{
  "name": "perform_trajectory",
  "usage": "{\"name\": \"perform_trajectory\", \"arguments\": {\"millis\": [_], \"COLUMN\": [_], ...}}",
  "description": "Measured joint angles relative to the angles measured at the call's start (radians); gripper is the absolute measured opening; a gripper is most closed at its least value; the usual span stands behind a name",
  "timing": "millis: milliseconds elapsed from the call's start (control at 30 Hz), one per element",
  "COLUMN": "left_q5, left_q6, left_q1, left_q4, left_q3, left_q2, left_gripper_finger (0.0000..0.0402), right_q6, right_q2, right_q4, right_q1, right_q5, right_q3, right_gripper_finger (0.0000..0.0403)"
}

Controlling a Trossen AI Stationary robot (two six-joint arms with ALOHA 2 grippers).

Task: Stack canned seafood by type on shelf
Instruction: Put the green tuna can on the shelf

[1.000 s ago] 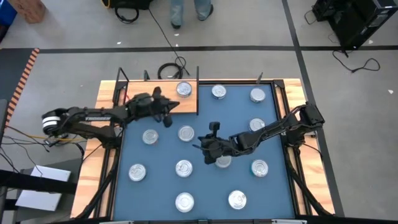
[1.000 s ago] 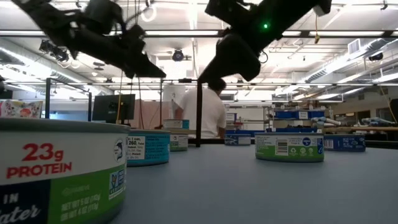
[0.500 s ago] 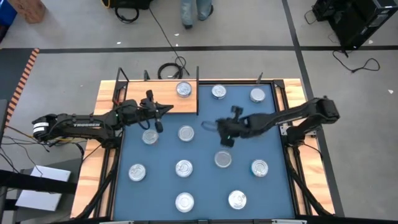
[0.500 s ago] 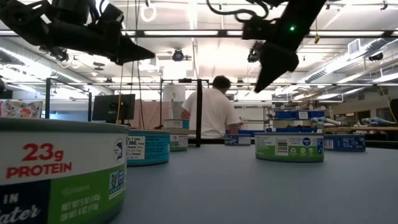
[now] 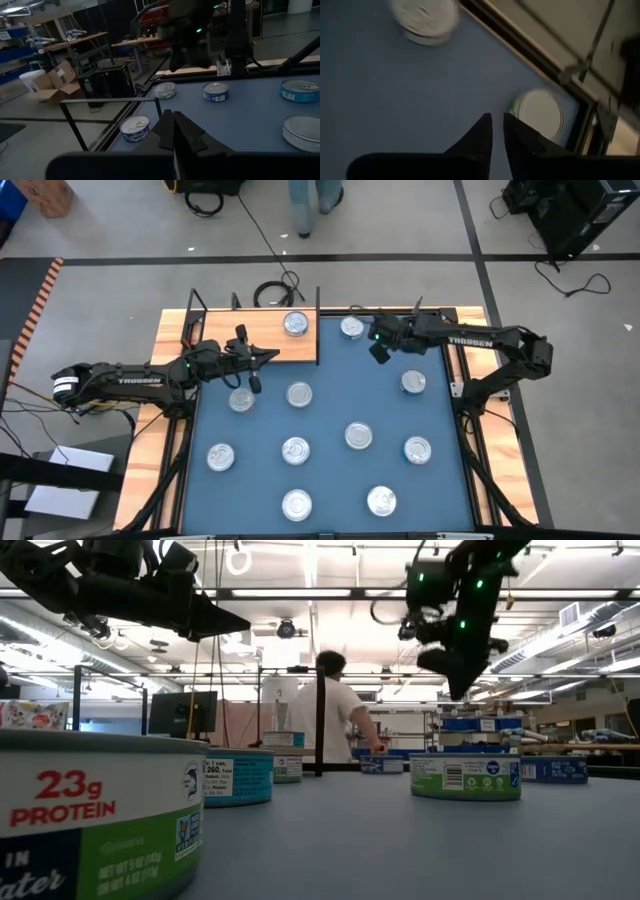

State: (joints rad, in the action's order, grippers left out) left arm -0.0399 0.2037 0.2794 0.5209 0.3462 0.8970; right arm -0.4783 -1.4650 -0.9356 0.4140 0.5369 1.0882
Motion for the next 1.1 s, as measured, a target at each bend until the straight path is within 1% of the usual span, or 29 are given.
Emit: {"name": "perform_trajectory", "arguments": {"millis": [67, 233, 367, 467, 733, 867, 1100], "left_q5": [0.000, 0.000, 0.000, 0.000, 0.000, 0.000, 0.000], "left_q6": [0.000, 0.000, 0.000, 0.000, 0.000, 0.000, 0.000], "left_q1": [0.000, 0.000, 0.000, 0.000, 0.000, 0.000, 0.000], "left_q4": [0.000, -0.003, -0.004, -0.003, -0.012, -0.018, -0.018], "left_q3": [0.000, 0.000, 0.000, 0.000, 0.000, 0.000, 0.000], "left_q2": [0.000, 0.000, 0.000, 0.000, 0.000, 0.000, 0.000], "left_gripper_finger": [0.0001, 0.0001, 0.0001, 0.0001, 0.0001, 0.0001, 0.0001], "right_q6": [-0.023, -0.053, -0.063, -0.080, -0.092, -0.090, -0.037], "right_q2": [-0.025, -0.105, -0.166, -0.202, -0.293, -0.335, -0.399], "right_q4": [-0.005, -0.020, -0.028, -0.029, -0.026, 0.006, 0.044], "right_q1": [0.046, 0.123, 0.158, 0.174, 0.210, 0.225, 0.250], "right_q5": [-0.031, -0.041, -0.040, -0.030, -0.005, 0.000, 0.019], "right_q3": [0.000, 0.000, 0.000, 0.000, 0.000, 0.000, 0.001], "right_gripper_finger": [0.0068, 0.0097, 0.0121, 0.0131, 0.0126, 0.0124, 0.0109]}}
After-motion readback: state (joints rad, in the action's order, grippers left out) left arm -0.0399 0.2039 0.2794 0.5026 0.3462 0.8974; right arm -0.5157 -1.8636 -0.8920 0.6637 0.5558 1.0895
